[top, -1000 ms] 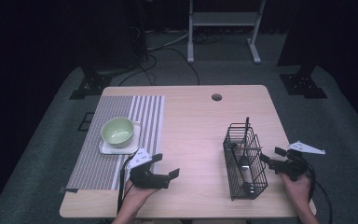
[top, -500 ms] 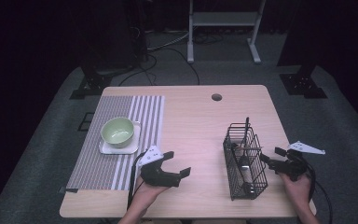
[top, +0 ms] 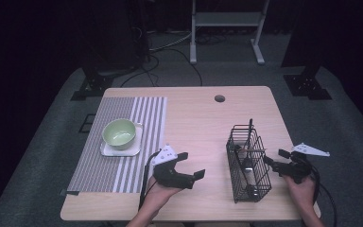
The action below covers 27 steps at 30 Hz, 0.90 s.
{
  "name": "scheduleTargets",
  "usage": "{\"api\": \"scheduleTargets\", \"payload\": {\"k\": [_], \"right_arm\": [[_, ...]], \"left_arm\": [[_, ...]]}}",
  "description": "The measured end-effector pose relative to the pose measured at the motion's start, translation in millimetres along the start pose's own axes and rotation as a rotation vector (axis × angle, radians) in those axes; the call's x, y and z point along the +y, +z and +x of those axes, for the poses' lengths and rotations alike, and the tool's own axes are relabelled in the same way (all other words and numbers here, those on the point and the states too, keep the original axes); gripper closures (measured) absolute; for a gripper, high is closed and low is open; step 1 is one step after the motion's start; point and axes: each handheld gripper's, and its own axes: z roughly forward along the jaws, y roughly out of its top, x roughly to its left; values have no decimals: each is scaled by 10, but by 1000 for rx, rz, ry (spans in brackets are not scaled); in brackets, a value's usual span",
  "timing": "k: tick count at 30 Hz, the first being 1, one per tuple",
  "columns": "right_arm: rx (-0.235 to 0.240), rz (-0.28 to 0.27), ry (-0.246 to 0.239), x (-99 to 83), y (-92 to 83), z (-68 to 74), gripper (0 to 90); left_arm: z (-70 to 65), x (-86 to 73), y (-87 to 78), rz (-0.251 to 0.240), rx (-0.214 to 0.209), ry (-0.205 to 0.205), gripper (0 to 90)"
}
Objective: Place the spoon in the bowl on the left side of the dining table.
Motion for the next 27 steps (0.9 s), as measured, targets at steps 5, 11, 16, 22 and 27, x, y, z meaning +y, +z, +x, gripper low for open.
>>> {"api": "scheduleTargets", "payload": {"k": [5,11,16,22,27], "right_arm": [[0,1,1,0,0,0,160],[0,0,1,0,1,-1,161],[1,0,3,0,0,-3,160],[3,-1,3,0,-1,-4,161],[3,-1,3,-1,-1,-4,160]], "left_arm": [[-57,49,63,-3,-24,-3,76],[-137,122,145,-3,-54,3,76],[-205,179,214,-4,-78,4,76],[-267,248,309,3,-88,21,76],[-291,278,356,7,-92,18,76]]}}
